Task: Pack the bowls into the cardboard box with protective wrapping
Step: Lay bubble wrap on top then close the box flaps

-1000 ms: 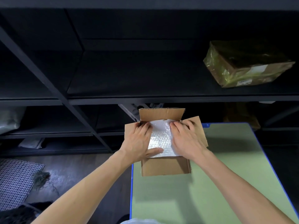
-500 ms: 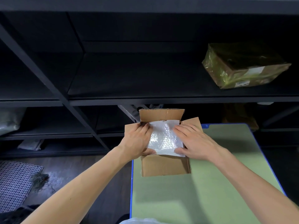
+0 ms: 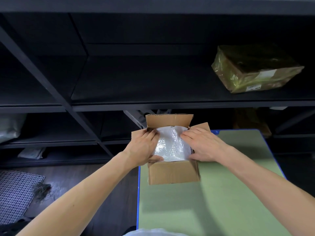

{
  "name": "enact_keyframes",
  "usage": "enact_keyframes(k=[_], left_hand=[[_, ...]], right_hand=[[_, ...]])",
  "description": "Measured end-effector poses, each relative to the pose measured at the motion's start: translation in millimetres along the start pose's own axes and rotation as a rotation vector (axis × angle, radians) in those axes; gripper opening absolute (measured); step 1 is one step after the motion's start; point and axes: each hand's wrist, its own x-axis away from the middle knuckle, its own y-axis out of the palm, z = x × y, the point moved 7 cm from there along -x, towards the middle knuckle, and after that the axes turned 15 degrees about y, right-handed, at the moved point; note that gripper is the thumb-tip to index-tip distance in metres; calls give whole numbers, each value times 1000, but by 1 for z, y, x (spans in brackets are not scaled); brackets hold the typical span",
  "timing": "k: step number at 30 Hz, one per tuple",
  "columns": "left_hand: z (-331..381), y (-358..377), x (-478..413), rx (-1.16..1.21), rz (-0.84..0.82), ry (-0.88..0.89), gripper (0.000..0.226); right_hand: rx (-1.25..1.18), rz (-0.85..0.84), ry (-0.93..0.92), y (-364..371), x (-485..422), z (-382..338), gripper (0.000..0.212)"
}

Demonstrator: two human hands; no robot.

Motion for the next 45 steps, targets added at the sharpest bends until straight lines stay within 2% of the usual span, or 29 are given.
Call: enact_keyframes(k=[5,10,17,22,28,30,33,40,45], left_hand=[[-3,0,0,57,-2,10,106],[-6,-4,-5,97,-73,-23,103],[-4,-7,-7,90,-109,-91,98],[-2,-8,-3,56,-87,-88,96],[0,-8,-3,43,-65,-79,96],[1,-7,-4,37,-67,-81,93],[1,-7,-3,1,-90,-83,92],[0,-5,-5,-14,-145,-110,87],[-1,-5,-8,14,-156,-105,78]], right_hand=[[78,-6,16,-3,-3,-4,78],[190,-40,88,-6,-10,-13,70],[307,-105,149,-1,-12,-21,75],[66,-152,138,-8,-6,-9,67],[-100,72,160,-23,1,1,43],[-117,101,101,-18,3,-19,48],[-120,101,2,-3,2,-44,70],[-56,-3,59,15,-1,-2,103],[17,24,39,10,-4,-3,96]])
